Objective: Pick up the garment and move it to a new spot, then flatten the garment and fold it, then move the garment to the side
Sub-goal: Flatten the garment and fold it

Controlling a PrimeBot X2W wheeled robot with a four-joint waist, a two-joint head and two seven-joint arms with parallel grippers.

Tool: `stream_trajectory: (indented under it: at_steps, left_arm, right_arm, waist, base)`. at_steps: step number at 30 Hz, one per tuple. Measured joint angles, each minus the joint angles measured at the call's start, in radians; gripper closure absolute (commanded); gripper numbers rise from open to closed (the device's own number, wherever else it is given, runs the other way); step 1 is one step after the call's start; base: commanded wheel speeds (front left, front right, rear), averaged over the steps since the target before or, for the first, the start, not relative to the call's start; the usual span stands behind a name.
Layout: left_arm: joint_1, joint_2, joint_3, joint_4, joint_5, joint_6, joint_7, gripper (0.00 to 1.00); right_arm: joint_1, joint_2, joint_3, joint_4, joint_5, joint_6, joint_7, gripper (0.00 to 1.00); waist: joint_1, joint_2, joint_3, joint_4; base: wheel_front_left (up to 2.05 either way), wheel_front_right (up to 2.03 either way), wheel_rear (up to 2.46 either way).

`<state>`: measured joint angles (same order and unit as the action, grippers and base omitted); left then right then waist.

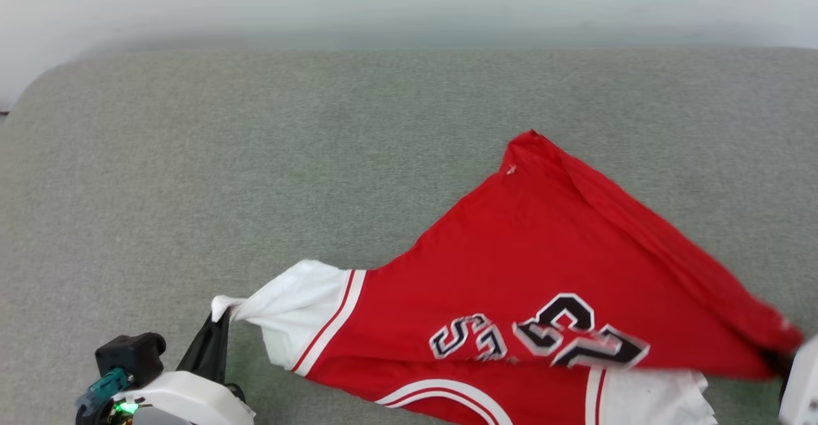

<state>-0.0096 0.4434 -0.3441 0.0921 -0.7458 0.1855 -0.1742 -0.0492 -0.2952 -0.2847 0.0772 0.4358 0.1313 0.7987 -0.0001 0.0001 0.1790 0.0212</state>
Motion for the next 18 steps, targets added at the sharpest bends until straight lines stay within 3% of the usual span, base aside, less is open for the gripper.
stream_trajectory:
  at_steps: [7,14,15,16,17,18]
  left_arm:
    - [0.028,0.011,0.008,0.005,-0.025,0.005,0.014,1.00]
    - [0.046,0.017,0.013,0.012,-0.034,0.011,0.023,1.00]
    - [0.046,0.021,0.009,0.012,-0.030,0.013,0.025,1.00]
    - [0.045,0.022,0.007,0.013,-0.030,0.013,0.028,1.00]
    - [0.044,0.022,0.005,0.014,-0.030,0.014,0.031,1.00]
    - [0.043,0.022,0.003,0.015,-0.030,0.013,0.031,1.00]
  right_arm:
    - [0.254,0.214,-0.091,-0.106,-0.025,0.000,-0.003,1.00]
    - [0.355,0.242,-0.063,-0.035,0.052,0.000,-0.013,1.00]
    - [0.357,0.244,-0.054,-0.019,0.066,0.000,-0.037,0.90]
    - [0.357,0.244,-0.042,-0.007,0.065,0.000,-0.058,0.60]
    - [0.353,0.243,-0.029,0.001,0.071,0.000,-0.075,0.17]
    - [0.349,0.245,-0.022,0.004,0.074,0.000,-0.107,0.00]
  waist:
    - [0.0000,0.0000,-0.025,-0.033]
    - [0.0000,0.0000,-0.043,-0.050]
    - [0.0000,0.0000,-0.042,-0.050]
    - [0.0000,0.0000,-0.042,-0.049]
    - [0.0001,0.0000,-0.041,-0.049]
    - [0.0001,0.0000,-0.041,-0.049]
  base:
    - [0.00,0.00,0.00]
    - [0.00,0.00,0.00]
    - [0.00,0.00,0.00]
    - [0.00,0.00,0.00]
    - [0.00,0.00,0.00]
    - [0.00,0.00,0.00]
